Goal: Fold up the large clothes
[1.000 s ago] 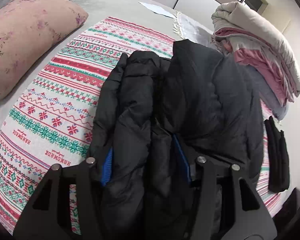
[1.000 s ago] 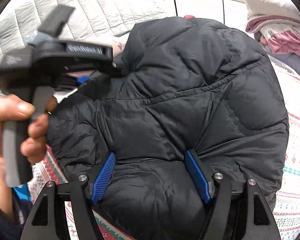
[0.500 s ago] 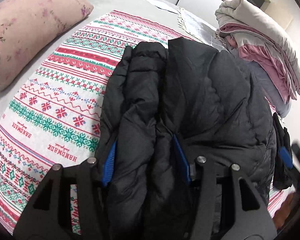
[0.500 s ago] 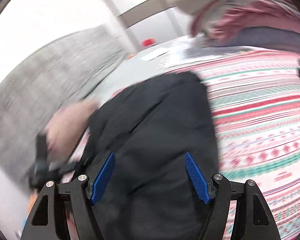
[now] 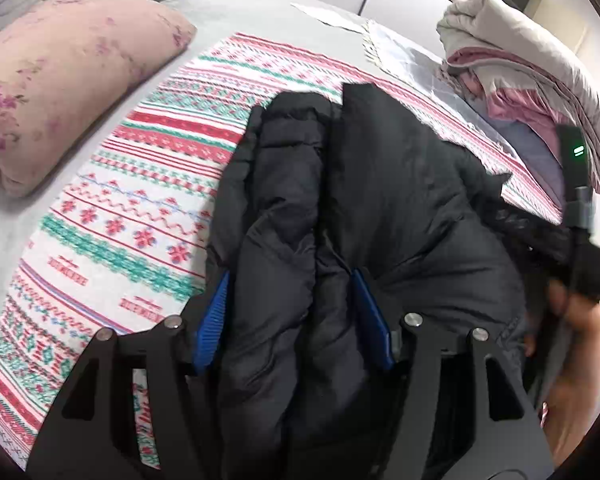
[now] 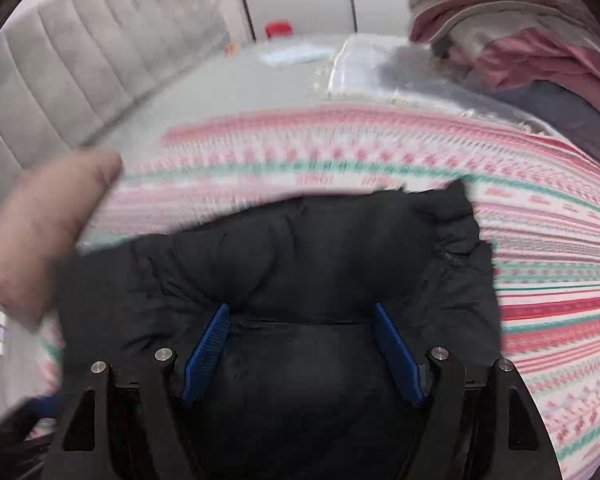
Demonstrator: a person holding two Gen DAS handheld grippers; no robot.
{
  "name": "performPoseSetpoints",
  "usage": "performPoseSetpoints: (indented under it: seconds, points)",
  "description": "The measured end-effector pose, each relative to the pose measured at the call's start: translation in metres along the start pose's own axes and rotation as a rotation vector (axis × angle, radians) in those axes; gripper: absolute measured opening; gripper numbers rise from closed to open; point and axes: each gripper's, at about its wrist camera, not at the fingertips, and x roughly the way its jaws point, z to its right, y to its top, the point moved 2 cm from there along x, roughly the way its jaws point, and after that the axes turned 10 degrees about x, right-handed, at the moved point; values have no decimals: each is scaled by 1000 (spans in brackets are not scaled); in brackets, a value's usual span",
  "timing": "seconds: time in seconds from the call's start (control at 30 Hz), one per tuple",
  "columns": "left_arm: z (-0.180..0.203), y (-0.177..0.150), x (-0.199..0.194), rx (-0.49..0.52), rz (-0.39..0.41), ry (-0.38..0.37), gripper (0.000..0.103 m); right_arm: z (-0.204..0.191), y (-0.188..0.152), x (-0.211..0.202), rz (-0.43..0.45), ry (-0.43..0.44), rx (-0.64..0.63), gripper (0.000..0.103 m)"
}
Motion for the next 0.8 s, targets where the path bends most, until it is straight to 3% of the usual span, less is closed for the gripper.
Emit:
performPoseSetpoints:
  seconds: [0.13,0.3,0.43,0.6,0.73,0.8]
  points:
    - [-4,0,5,-25,-16,-26,65,-2,-7,15,-12,-51,-25,76]
    - [1,-2,9,12,-36,-2,65,-1,-10,7,11,-25,-24,76]
    - [-3,-4,10,-8,-48,-28,65,13,-22,-50,52,50,44,76]
    - [0,-2,3,8,-55,-10,65,41,-69,-129,112,140,56,76]
    - [-3,-1,-13,-9,-37,-39,65,59,-98,-137,81,160,66,76]
    - [-8,1,-40,-41,58,-69,65,67,-111,-132,85,169,87,76]
